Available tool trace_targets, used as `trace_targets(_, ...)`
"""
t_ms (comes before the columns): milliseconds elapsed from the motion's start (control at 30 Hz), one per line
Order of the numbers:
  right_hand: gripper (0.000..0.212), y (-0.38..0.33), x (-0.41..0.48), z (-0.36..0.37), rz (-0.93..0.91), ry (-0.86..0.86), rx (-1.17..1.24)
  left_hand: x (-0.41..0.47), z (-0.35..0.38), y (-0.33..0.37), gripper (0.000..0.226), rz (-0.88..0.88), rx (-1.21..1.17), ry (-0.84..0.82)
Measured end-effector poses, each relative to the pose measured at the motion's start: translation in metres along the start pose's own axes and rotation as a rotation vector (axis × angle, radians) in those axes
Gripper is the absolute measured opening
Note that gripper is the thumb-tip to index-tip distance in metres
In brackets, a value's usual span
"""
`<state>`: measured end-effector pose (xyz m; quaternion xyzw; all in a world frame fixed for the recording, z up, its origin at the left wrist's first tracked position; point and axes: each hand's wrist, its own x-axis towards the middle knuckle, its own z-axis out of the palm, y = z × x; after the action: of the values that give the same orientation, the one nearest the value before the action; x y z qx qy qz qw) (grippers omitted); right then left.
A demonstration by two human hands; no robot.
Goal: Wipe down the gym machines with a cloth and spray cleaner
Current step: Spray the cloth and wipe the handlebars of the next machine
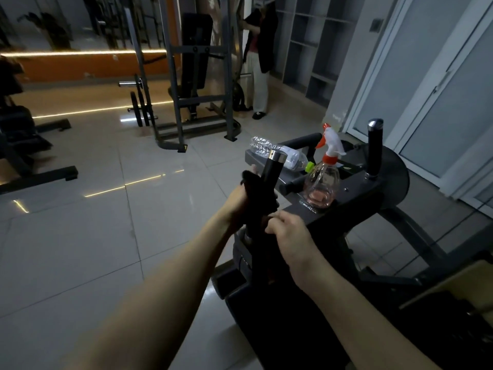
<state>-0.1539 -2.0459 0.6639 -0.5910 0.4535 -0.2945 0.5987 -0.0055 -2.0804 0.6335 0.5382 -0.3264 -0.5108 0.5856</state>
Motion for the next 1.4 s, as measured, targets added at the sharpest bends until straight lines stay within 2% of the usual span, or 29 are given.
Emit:
trace_targets(67, 0.014, 0.0, -0.008, 0.002, 0.026, -0.043, 0.134, -0.002, 0.002, 0.01, 0.013, 0.005, 0.037, -0.072)
trace_targets(100, 0.017, -0.004, -0.009, 0.0, 0.029, -0.056, 0.238, -0.003, 0.003, 0.009, 0.009, 0.038, 0.063, -0.042)
trace_targets(167, 0.018, -0.013, -0.001, -0.007, -0.002, -0.022, 0.436, -0.011, 0.004, -0.003, 0.012, 0.149, 0.133, 0.081)
trace_targets(200, 0.017, -0.019, 0.008, -0.01, -0.023, 0.049, 0.503, -0.019, 0.007, -0.009, 0.018, 0.166, 0.11, 0.141)
trace_targets(233, 0.016, -0.021, 0.02, -0.011, -0.04, 0.134, 0.544, -0.028, 0.01, -0.018, 0.02, 0.183, 0.072, 0.183)
trace_targets(300, 0.013, -0.026, 0.04, -0.005, -0.068, 0.245, 0.565, -0.053, 0.011, -0.037, 0.018, 0.313, 0.182, 0.194)
trace_targets(367, 0.013, -0.021, 0.054, 0.007, -0.097, 0.283, 0.498, -0.079, 0.005, -0.051, 0.047, 0.443, 0.466, 0.194)
trace_targets(433, 0.015, -0.006, 0.059, 0.02, -0.123, 0.312, 0.384, -0.09, -0.005, -0.061, 0.068, 0.497, 0.664, 0.248)
trace_targets(500, 0.013, 0.013, 0.051, 0.03, -0.212, 0.349, 0.169, -0.086, -0.013, -0.062, 0.06, 0.513, 0.694, 0.338)
trace_targets(567, 0.014, 0.031, 0.029, 0.034, -0.318, 0.31, -0.068, -0.072, -0.009, -0.049, 0.036, 0.434, 0.605, 0.4)
trace_targets(633, 0.016, 0.046, 0.009, 0.027, -0.379, 0.185, -0.257, -0.045, -0.011, -0.032, 0.026, 0.329, 0.517, 0.377)
trace_targets(700, 0.011, 0.046, -0.001, 0.011, -0.359, 0.031, -0.444, -0.019, -0.011, -0.021, 0.022, 0.274, 0.428, 0.339)
trace_targets(733, 0.015, 0.043, -0.003, 0.002, -0.334, -0.041, -0.515, -0.013, -0.009, -0.018, 0.019, 0.252, 0.406, 0.335)
trace_targets(800, 0.014, 0.034, 0.0, -0.01, -0.276, -0.046, -0.415, -0.012, -0.002, -0.021, 0.02, 0.254, 0.462, 0.39)
trace_targets(833, 0.005, 0.027, 0.004, -0.015, -0.246, 0.022, -0.251, -0.018, 0.004, -0.025, 0.024, 0.266, 0.505, 0.438)
trace_targets(867, 0.005, 0.019, 0.013, -0.016, -0.193, 0.108, -0.076, -0.03, 0.007, -0.03, 0.026, 0.283, 0.528, 0.474)
trace_targets(933, 0.01, 0.01, 0.035, -0.017, -0.071, 0.213, 0.19, -0.053, 0.009, -0.046, 0.027, 0.343, 0.565, 0.459)
trace_targets(967, 0.013, 0.009, 0.046, -0.014, -0.022, 0.23, 0.207, -0.066, 0.007, -0.053, 0.026, 0.376, 0.609, 0.409)
trace_targets(1100, 0.019, 0.02, 0.076, 0.011, 0.058, 0.147, 0.03, -0.1, -0.009, -0.068, 0.024, 0.43, 0.844, 0.218)
trace_targets(1200, 0.022, 0.033, 0.066, 0.021, -0.026, 0.142, -0.222, -0.098, -0.023, -0.066, 0.02, 0.365, 0.9, 0.236)
trace_targets(1300, 0.024, 0.051, 0.024, 0.014, -0.132, 0.081, -0.585, -0.077, -0.023, -0.057, 0.024, 0.268, 0.764, 0.326)
trace_targets(1400, 0.024, 0.053, -0.014, -0.01, -0.18, -0.045, -0.657, -0.052, -0.017, -0.049, 0.033, 0.161, 0.464, 0.356)
